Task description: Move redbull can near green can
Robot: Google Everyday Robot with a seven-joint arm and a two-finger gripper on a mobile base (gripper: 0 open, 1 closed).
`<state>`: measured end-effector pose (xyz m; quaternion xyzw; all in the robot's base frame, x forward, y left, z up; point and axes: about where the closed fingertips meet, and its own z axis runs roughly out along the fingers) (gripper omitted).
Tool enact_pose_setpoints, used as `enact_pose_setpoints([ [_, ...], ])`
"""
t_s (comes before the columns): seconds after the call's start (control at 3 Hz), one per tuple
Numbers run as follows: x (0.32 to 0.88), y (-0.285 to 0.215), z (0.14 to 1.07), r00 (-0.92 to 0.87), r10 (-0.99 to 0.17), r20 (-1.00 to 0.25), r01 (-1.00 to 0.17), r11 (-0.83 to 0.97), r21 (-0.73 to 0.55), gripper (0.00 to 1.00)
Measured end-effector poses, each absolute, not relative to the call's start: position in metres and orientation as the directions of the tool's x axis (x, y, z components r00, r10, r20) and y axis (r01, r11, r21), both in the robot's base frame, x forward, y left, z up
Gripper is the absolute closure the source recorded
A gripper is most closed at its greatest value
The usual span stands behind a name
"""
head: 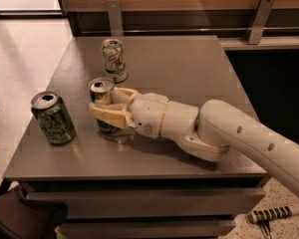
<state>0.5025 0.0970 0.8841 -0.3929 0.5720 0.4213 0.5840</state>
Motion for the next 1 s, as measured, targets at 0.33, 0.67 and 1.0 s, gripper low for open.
enact_pose_setpoints([
  [0.33, 0.5019, 0.0985, 0.8845, -0.009, 0.042, -0.999, -0.942, 0.334, 0.023, 0.59],
  [0.67, 0.5011, 0.1003, 0.8851, -0.008, 0.042, -0.999, -0.944, 0.331, 0.021, 0.35],
  [1.0, 0.5003, 0.1019, 0.8857, -0.007, 0.042, -0.999, -0.945, 0.328, 0.02, 0.12],
])
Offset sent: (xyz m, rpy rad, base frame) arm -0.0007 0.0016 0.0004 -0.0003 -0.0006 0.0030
